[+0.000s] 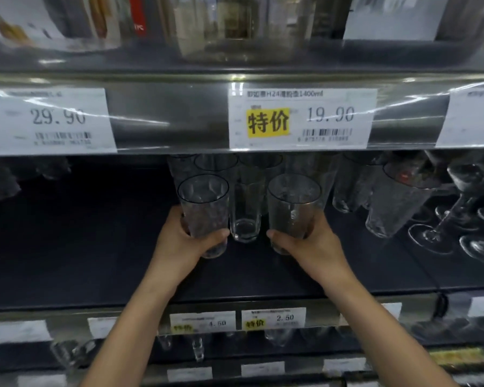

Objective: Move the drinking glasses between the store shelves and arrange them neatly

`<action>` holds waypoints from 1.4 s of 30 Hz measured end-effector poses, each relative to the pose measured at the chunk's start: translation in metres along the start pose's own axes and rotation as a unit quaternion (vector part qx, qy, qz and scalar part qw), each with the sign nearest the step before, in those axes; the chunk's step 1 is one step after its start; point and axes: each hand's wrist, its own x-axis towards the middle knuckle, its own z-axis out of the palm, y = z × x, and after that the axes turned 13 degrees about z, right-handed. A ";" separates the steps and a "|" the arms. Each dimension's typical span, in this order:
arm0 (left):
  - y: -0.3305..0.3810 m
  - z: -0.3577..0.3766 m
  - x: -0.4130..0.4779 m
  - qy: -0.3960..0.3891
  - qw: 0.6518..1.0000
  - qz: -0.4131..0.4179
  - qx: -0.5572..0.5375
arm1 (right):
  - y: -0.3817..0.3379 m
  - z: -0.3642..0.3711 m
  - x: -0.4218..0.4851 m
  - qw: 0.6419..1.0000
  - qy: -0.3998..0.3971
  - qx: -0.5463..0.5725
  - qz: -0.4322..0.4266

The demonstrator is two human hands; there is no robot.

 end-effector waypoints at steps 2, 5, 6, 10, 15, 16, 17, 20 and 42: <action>0.007 0.000 -0.008 0.010 1.000 -0.006 0.014 | 0.002 -0.009 -0.004 0.999 -0.033 -0.008 -0.005; 0.021 0.003 -0.027 0.051 0.999 -0.014 -0.001 | 0.004 -0.017 -0.013 0.997 -0.076 0.024 0.002; 0.027 0.004 -0.034 0.074 0.997 -0.017 -0.012 | 0.002 -0.019 -0.017 0.995 -0.090 0.036 0.000; 0.047 -0.001 -0.065 0.152 0.984 -0.022 -0.086 | -0.012 -0.017 -0.043 0.975 -0.187 0.116 -0.024; 0.065 -0.014 -0.110 0.193 0.963 -0.041 -0.182 | -0.019 -0.004 -0.072 0.925 -0.336 0.177 0.008; 0.067 -0.019 -0.120 0.206 0.960 -0.045 -0.186 | -0.021 0.002 -0.079 0.912 -0.365 0.184 0.032; 0.068 -0.025 -0.130 0.222 0.956 -0.051 -0.186 | -0.023 0.007 -0.084 0.898 -0.393 0.191 0.045; 0.071 -0.046 -0.160 0.277 0.946 -0.062 -0.155 | -0.029 0.030 -0.103 0.861 -0.458 0.212 0.068; 0.043 -0.291 -0.323 0.534 0.837 -0.067 -0.096 | -0.077 0.294 -0.300 0.740 -0.665 0.084 0.049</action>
